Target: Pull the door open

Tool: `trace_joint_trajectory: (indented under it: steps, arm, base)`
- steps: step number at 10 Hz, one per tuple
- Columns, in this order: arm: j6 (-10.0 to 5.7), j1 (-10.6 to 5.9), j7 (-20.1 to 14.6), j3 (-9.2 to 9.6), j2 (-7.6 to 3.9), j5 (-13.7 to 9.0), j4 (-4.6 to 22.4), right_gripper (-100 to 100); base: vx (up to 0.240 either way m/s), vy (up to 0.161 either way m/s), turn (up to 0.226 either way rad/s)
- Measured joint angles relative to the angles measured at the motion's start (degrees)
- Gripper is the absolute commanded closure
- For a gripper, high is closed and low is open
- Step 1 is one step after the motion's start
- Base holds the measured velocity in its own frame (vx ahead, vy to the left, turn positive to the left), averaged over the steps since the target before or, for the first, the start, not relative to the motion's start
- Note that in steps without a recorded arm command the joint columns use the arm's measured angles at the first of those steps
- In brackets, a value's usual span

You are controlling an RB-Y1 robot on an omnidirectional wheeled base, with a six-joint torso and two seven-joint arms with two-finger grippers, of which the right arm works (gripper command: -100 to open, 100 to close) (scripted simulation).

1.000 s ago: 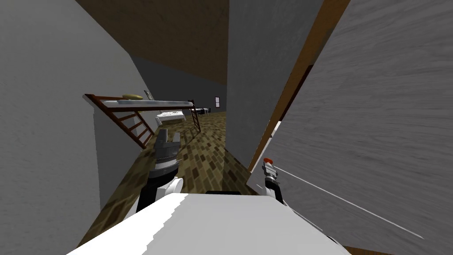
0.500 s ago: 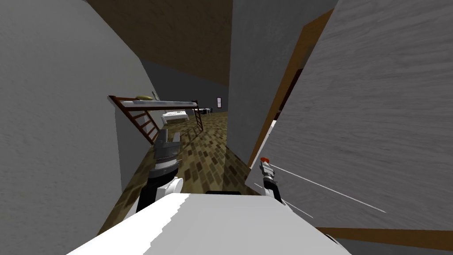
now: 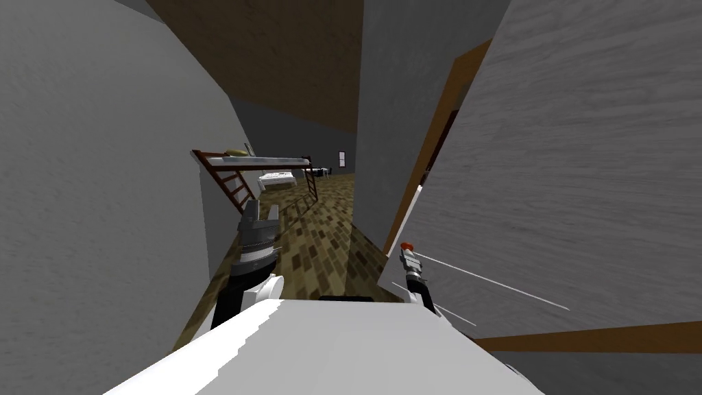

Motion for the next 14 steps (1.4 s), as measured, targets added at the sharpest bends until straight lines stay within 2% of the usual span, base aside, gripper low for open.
trace_joint_trajectory:
  steps: [2,3,8,10,14]
  arm:
    - [-0.27,0.39,-1.0,1.09,-0.61,0.5,-0.8,100]
    - [-0.77,0.30,-2.0,1.94,-1.22,1.0,-0.4,100]
    - [-1.60,1.99,-5.4,5.45,-3.05,2.7,-1.3,100]
    - [-1.64,2.37,-5.9,6.01,-3.40,3.0,-1.7,100]
    - [-2.68,3.54,-7.9,8.04,-4.96,4.0,-2.7,100]
  base:
    - [-0.241,-0.014,0.115]
    - [-0.266,0.030,0.092]
    - [-0.215,-0.014,0.077]
    - [-0.114,0.002,0.041]
    - [-0.190,-0.039,0.077]
